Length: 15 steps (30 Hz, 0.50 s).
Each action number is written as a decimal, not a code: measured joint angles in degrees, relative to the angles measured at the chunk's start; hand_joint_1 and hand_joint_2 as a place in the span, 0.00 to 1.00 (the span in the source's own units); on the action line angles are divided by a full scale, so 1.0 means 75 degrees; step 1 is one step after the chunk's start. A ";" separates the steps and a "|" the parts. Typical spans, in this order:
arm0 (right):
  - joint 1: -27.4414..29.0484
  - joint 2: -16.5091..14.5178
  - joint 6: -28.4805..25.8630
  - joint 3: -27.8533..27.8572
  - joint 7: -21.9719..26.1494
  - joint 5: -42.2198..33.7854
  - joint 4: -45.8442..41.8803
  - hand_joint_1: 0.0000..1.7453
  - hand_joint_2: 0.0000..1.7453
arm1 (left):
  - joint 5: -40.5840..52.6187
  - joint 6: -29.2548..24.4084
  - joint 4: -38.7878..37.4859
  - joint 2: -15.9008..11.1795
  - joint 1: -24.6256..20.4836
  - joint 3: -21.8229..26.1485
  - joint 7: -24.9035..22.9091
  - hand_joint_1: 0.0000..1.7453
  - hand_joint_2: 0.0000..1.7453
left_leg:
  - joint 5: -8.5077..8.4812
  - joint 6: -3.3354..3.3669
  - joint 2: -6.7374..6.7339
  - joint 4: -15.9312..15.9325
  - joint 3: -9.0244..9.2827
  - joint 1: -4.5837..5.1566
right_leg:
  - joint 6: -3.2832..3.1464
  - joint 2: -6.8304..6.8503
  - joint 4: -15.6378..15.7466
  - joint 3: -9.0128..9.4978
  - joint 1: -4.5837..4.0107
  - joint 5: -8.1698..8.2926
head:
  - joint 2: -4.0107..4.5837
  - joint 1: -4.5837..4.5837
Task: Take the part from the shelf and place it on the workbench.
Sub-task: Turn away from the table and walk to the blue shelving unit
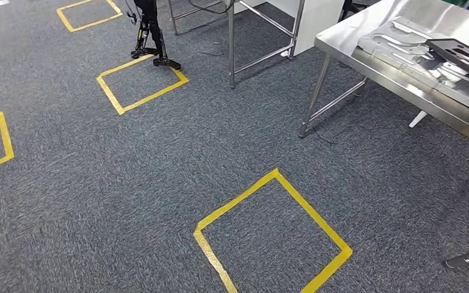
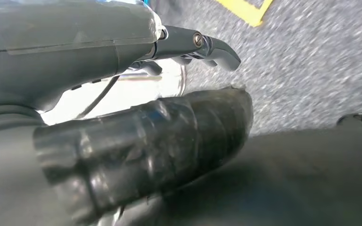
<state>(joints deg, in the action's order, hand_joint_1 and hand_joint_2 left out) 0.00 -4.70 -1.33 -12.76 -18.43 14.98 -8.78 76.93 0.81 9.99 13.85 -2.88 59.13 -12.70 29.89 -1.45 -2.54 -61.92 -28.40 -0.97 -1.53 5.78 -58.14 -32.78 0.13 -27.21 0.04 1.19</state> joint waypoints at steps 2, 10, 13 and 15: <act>-0.0009 -0.0007 -0.0017 0.0000 -0.0007 0.0013 -0.0001 0.00 1.00 | 0.0004 0.0004 0.0000 -0.0001 -0.0009 -0.0006 -0.0009 0.00 0.00 | 0.0145 0.0112 -0.0152 0.0833 0.0539 0.0078 | 0.0092 0.0157 -0.0041 -0.0051 0.0014 0.0098 | 0.0000 0.0005; 0.0012 -0.0026 -0.0047 0.0002 -0.0015 0.0007 0.0001 0.00 1.00 | 0.0035 0.0012 0.0000 -0.0001 -0.0004 -0.0025 -0.0026 0.00 0.00 | -0.0363 0.0550 0.0328 0.0958 -0.0069 0.0120 | 0.0292 -0.0754 -0.1919 -0.0600 0.0101 -0.1280 | 0.0000 0.0013; 0.0008 -0.0026 -0.0050 0.0003 0.0001 0.0007 0.0000 0.00 1.00 | 0.0057 0.0020 0.0000 0.0004 0.0001 -0.0031 -0.0026 0.00 0.00 | -0.0500 0.0484 0.0619 0.0710 -0.0475 0.0100 | 0.0308 -0.0834 -0.1510 -0.0085 0.0135 -0.0883 | 0.0000 0.0013; 0.0016 -0.0027 -0.0058 0.0002 0.0009 0.0007 0.0001 0.00 1.00 | 0.0062 0.0020 0.0000 0.0004 -0.0002 -0.0033 -0.0025 0.00 0.00 | -0.0549 0.0407 0.0797 0.0512 -0.0727 0.0089 | 0.0312 -0.1160 -0.0562 0.0513 0.0183 -0.0688 | 0.0000 0.0010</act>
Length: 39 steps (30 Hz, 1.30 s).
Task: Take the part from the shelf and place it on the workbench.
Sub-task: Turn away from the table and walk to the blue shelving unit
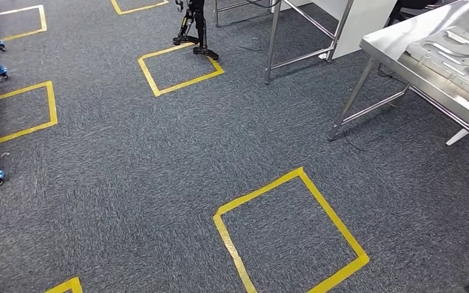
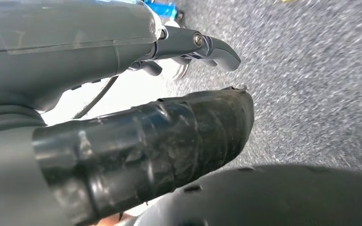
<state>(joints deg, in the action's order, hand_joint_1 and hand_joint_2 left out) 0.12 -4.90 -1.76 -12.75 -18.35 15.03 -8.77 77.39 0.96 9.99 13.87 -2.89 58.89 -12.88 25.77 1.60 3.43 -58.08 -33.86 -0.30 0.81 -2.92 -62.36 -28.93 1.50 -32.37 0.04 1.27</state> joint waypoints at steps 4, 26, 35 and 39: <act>-0.0001 -0.0010 -0.0017 0.0001 0.0037 -0.0050 0.0001 0.00 1.00 | -0.0079 0.0007 0.0000 -0.0003 0.0014 0.0001 0.0233 0.00 0.00 | -0.0137 -0.0179 0.0284 -0.0145 -0.0231 0.0020 | -0.0123 -0.0070 0.0398 0.0119 0.0004 -0.0005 | 0.0000 -0.0006; 0.0005 -0.0055 -0.0004 0.0052 0.0078 -0.0125 0.0000 0.00 1.00 | -0.0101 -0.0115 0.0000 -0.0014 0.0040 -0.0001 0.0384 0.00 0.00 | 0.0003 0.0278 -0.0374 0.0486 0.0539 0.0155 | -0.0039 0.0403 -0.1375 -0.0985 -0.0066 -0.0592 | 0.0000 -0.0046; -0.0009 -0.0045 0.0000 0.0056 0.0095 -0.0127 0.0003 0.00 1.00 | -0.0101 -0.0136 0.0000 -0.0012 0.0064 -0.0001 0.0381 0.00 0.00 | 0.0166 -0.0132 0.0269 -0.0174 0.0060 0.0040 | -0.0116 0.0053 0.0154 -0.0400 0.0031 0.0313 | 0.0000 -0.0044; 0.0021 -0.0037 -0.0004 0.0056 0.0096 -0.0128 0.0004 0.00 1.00 | -0.0101 -0.0139 0.0000 -0.0009 0.0052 -0.0001 0.0380 0.00 0.00 | 0.0870 -0.0252 -0.0285 -0.1334 -0.0503 0.0007 | -0.0281 0.0431 0.0216 -0.0443 -0.0001 0.0381 | 0.0000 -0.0061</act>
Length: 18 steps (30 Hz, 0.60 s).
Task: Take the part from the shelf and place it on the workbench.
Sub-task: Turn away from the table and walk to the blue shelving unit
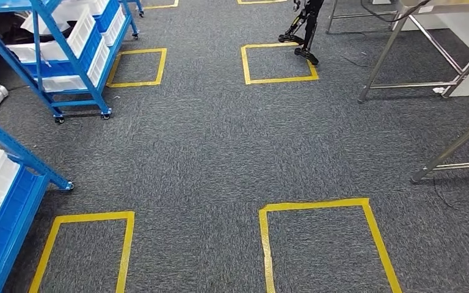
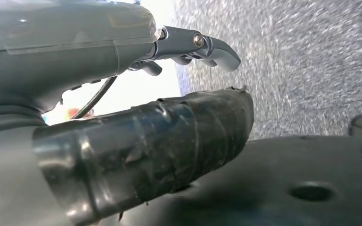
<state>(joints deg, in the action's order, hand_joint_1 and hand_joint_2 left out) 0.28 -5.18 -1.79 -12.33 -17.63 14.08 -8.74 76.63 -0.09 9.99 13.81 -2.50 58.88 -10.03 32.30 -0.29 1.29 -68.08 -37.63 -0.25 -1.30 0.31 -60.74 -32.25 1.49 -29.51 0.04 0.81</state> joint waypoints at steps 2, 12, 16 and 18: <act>0.0016 0.0001 -0.0001 0.0000 0.0000 0.0000 0.0000 0.00 1.00 | -0.0001 -0.0009 0.0000 0.0001 -0.0001 0.0000 0.0000 0.00 0.00 | 0.0346 -0.0036 -0.0093 -0.0840 -0.0377 -0.0026 | -0.0009 0.0212 0.0000 -0.0034 -0.0033 0.0004 | 0.0000 0.0001; -0.0052 -0.0020 -0.0022 0.0000 0.0002 -0.0003 -0.0006 0.00 1.00 | -0.0012 -0.0015 0.0000 -0.0001 0.0018 0.0000 -0.0012 0.00 0.00 | -0.0599 0.0269 -0.0453 0.1395 0.0863 0.0115 | 0.0246 0.0769 0.0029 0.0106 -0.0021 -0.0057 | 0.0000 0.0007; -0.0023 -0.0019 -0.0023 0.0002 0.0003 -0.0003 -0.0007 0.00 1.00 | -0.0003 -0.0014 0.0000 -0.0004 0.0006 0.0000 -0.0009 0.00 0.00 | -0.0723 0.0422 -0.0151 0.1529 0.0925 0.0090 | 0.0273 0.0034 -0.1324 -0.0505 -0.0019 -0.0845 | 0.0000 0.0019; -0.0012 -0.0017 -0.0024 0.0004 0.0002 -0.0012 -0.0006 0.00 1.00 | -0.0003 -0.0013 0.0000 -0.0002 0.0007 0.0000 -0.0001 0.00 0.00 | -0.0716 0.0431 0.0053 0.1497 0.0914 0.0101 | 0.0270 -0.0032 -0.1896 -0.0814 -0.0035 -0.0946 | 0.0000 0.0018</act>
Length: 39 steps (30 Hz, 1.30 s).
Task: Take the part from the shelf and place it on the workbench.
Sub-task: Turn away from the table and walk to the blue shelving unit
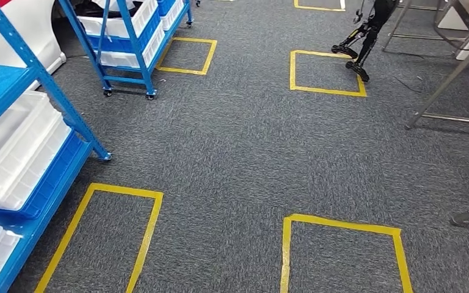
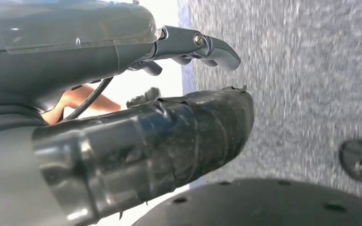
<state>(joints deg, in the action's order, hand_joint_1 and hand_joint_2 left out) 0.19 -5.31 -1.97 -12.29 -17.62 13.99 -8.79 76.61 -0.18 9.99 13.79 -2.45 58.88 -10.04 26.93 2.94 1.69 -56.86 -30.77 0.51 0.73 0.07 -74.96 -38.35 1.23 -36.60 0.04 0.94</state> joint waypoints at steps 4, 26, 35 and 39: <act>0.0017 0.0013 -0.0008 0.0002 -0.0002 -0.0009 0.0004 0.00 1.00 | 0.0001 0.0001 0.0000 0.0010 0.0007 0.0000 0.0025 0.00 0.00 | 0.0075 -0.0069 0.0425 -0.0164 -0.0037 -0.0005 | -0.0055 -0.0339 0.1468 0.0601 0.0011 0.0920 | 0.0000 -0.0001; -0.0049 0.0012 -0.0015 0.0004 -0.0003 -0.0012 -0.0012 0.00 1.00 | -0.0020 0.0001 0.0000 0.0005 0.0026 0.0001 0.0060 0.00 0.00 | -0.0088 -0.0098 -0.0409 0.0028 -0.0092 -0.0043 | 0.0075 0.0641 0.1872 0.1190 0.0032 0.0585 | -0.0001 -0.0044; 0.0016 0.0017 -0.0014 0.0006 -0.0007 -0.0015 0.0005 0.00 1.00 | -0.0020 0.0006 0.0000 0.0012 0.0024 0.0003 0.0071 0.00 0.00 | 0.0103 -0.0059 0.0540 -0.0097 0.0078 -0.0016 | -0.0033 -0.0394 0.1643 0.0512 0.0007 0.1179 | 0.0000 -0.0022; -0.0026 0.0017 -0.0011 0.0007 -0.0026 -0.0016 0.0013 0.00 1.00 | -0.0020 0.0018 0.0000 0.0012 0.0025 0.0003 0.0071 0.00 0.00 | 0.0195 -0.0227 0.0735 -0.0116 0.0025 -0.0025 | -0.0120 -0.0388 0.2033 0.0701 0.0008 0.1191 | 0.0000 -0.0021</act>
<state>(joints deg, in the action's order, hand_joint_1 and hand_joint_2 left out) 0.00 -5.18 -2.05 -12.24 -17.81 13.87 -8.69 76.46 -0.05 9.99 13.88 -2.26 58.90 -9.51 28.40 1.24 7.21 -57.73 -30.58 0.32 -0.17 -2.83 -59.71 -33.10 1.30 -27.67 0.04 0.79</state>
